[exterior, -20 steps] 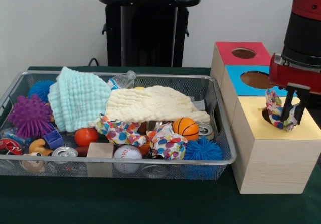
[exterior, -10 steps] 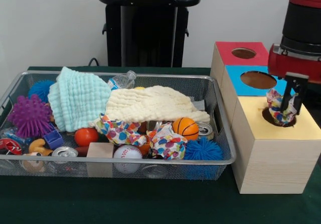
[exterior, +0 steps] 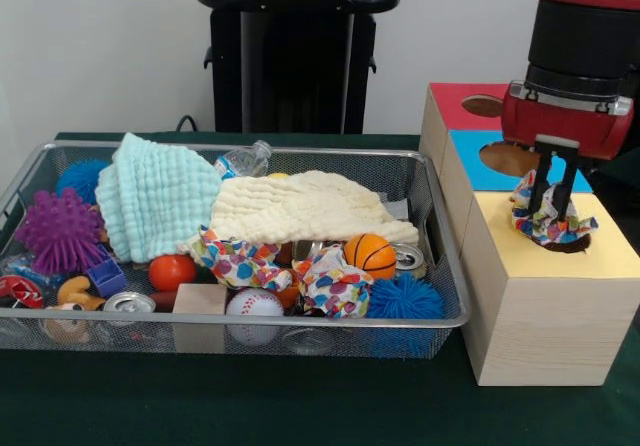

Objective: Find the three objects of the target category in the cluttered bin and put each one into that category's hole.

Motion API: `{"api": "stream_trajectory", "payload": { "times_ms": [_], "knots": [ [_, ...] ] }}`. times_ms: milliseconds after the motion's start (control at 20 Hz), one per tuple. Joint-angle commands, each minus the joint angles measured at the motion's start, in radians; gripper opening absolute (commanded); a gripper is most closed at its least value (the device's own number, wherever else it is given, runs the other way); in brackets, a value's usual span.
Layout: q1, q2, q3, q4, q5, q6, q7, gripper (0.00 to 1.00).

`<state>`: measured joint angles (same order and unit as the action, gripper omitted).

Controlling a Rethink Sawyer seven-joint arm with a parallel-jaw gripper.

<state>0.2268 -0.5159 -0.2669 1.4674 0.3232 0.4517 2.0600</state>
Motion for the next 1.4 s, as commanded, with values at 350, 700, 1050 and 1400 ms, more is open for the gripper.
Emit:
{"api": "stream_trajectory", "payload": {
  "times_ms": [350, 700, 1050, 1400],
  "knots": [
    [0.056, 0.079, -0.002, 0.056, 0.054, -0.036, 0.287, 0.0],
    [0.083, 0.1, -0.031, 0.033, 0.08, -0.023, 0.294, 1.0],
    [0.068, 0.094, -0.019, 0.044, 0.093, -0.025, 0.266, 1.0],
    [0.009, 0.04, 0.044, 0.11, 0.116, -0.06, 0.214, 1.0]
  ]
}}
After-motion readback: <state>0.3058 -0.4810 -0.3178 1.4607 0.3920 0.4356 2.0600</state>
